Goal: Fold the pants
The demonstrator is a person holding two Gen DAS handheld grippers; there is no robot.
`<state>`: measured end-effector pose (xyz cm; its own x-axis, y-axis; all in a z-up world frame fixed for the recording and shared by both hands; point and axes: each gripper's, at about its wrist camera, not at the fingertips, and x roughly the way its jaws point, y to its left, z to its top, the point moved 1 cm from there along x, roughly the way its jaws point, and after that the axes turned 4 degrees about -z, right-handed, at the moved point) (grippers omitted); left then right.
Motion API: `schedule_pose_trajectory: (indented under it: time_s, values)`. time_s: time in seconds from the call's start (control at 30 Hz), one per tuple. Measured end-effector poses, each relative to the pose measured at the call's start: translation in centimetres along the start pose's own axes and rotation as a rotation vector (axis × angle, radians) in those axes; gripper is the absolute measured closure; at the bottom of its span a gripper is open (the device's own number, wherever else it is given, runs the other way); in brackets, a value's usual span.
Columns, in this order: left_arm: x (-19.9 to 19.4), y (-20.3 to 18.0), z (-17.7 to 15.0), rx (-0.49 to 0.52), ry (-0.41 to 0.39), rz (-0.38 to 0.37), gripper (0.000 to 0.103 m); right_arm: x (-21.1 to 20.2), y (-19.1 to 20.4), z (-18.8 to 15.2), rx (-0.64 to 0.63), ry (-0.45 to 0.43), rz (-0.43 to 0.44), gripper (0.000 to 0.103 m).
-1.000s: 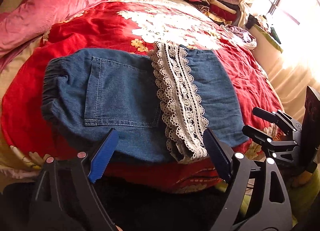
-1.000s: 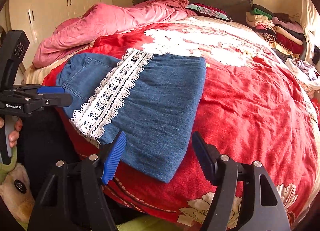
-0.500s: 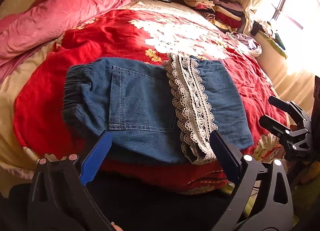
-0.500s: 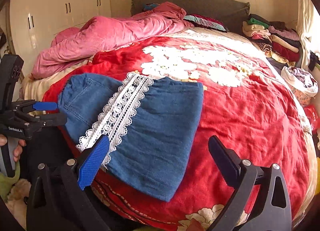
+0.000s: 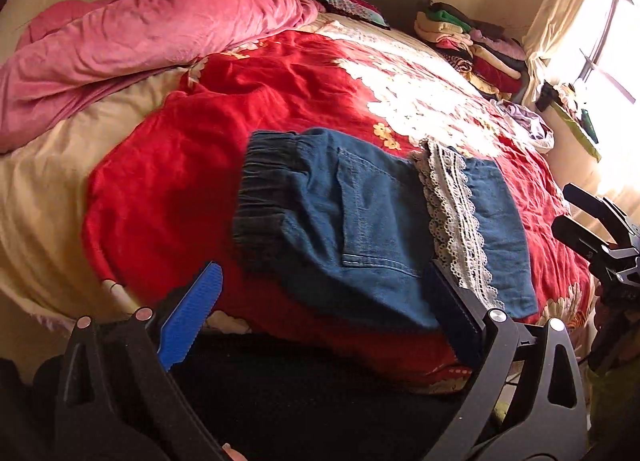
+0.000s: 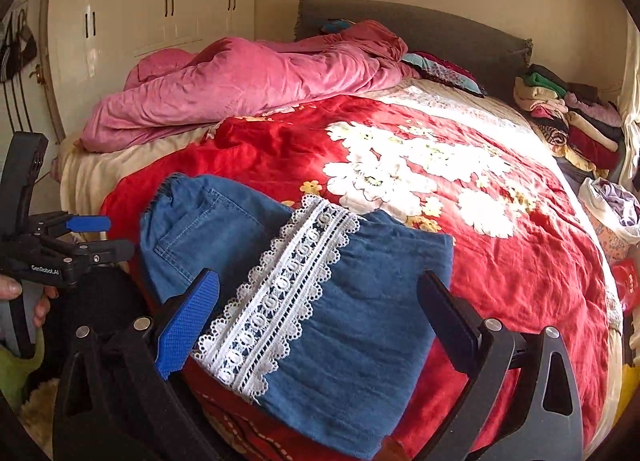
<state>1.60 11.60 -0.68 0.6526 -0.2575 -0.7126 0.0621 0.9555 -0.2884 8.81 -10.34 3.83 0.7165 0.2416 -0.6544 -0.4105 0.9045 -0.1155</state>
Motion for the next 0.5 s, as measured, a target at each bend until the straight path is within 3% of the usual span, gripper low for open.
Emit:
schedule_pose_trajectory:
  time_s: [0.5]
  values:
    - [0.6,5.2,-0.5,-0.11,0.004,0.026,0.01,4.5,3.8,3.2,-0.051,0.03,0.104,0.005]
